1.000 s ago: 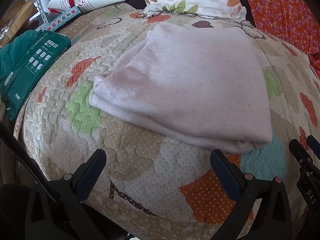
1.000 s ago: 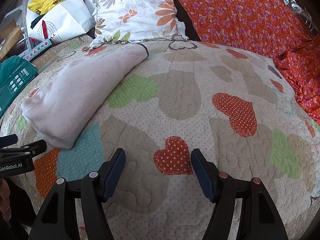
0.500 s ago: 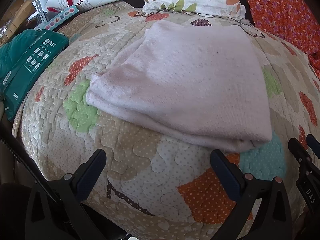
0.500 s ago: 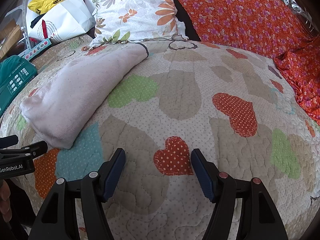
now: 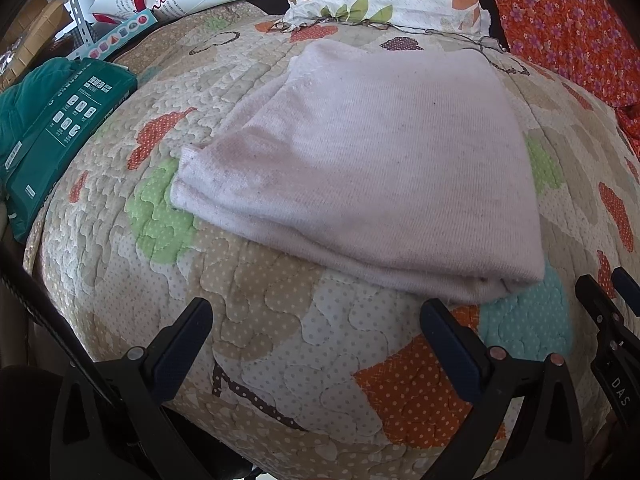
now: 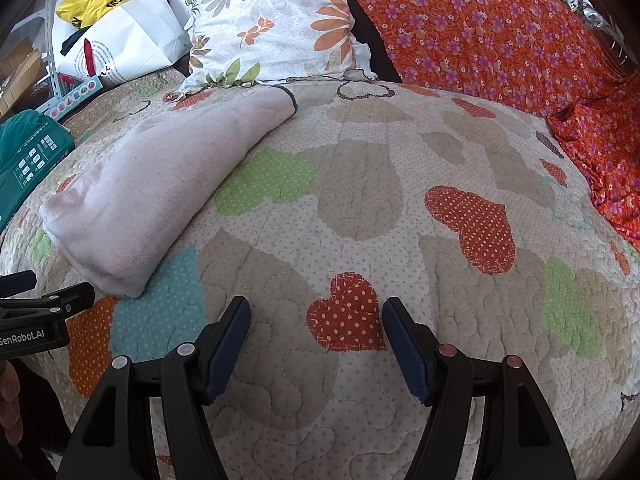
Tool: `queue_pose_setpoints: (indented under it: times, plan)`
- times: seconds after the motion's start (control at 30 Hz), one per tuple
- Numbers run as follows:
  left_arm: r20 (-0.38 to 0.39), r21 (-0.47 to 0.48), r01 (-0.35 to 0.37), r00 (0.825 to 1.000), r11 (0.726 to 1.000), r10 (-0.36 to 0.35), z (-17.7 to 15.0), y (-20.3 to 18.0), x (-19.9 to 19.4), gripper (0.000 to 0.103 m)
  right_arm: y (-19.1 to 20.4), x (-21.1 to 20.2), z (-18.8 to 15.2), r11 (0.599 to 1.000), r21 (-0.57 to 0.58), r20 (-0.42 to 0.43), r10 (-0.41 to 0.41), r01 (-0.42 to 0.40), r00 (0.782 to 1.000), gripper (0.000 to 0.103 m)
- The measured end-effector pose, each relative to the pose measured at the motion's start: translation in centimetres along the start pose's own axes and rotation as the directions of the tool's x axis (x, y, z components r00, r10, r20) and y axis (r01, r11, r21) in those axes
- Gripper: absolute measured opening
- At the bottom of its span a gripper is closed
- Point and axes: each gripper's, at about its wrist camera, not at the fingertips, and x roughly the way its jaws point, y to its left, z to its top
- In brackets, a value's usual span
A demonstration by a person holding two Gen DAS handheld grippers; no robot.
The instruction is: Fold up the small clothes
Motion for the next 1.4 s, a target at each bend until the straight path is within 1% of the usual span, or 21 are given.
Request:
queue_pose_setpoints:
  times: [0.23, 0.5, 1.4]
  plan:
    - [0.019, 0.003, -0.001, 1.0, 1.0, 0.001, -0.14, -0.19, -0.1, 0.103, 0.01, 0.11, -0.01, 1.0, -0.007, -0.002, -0.008, 0.008, 1.0, 0.074]
    - [0.022, 0.019, -0.007, 1.0, 1.0, 0.006, -0.31, -0.41, -0.15, 0.103, -0.01, 0.09, 0.07, 1.0, -0.008, -0.003, -0.008, 0.008, 1.0, 0.074]
    - [0.018, 0.029, -0.003, 1.0, 1.0, 0.002, -0.35, -0.62, -0.03, 0.103, -0.1, 0.22, 0.01, 1.0, -0.014, -0.004, -0.016, 0.016, 1.0, 0.076]
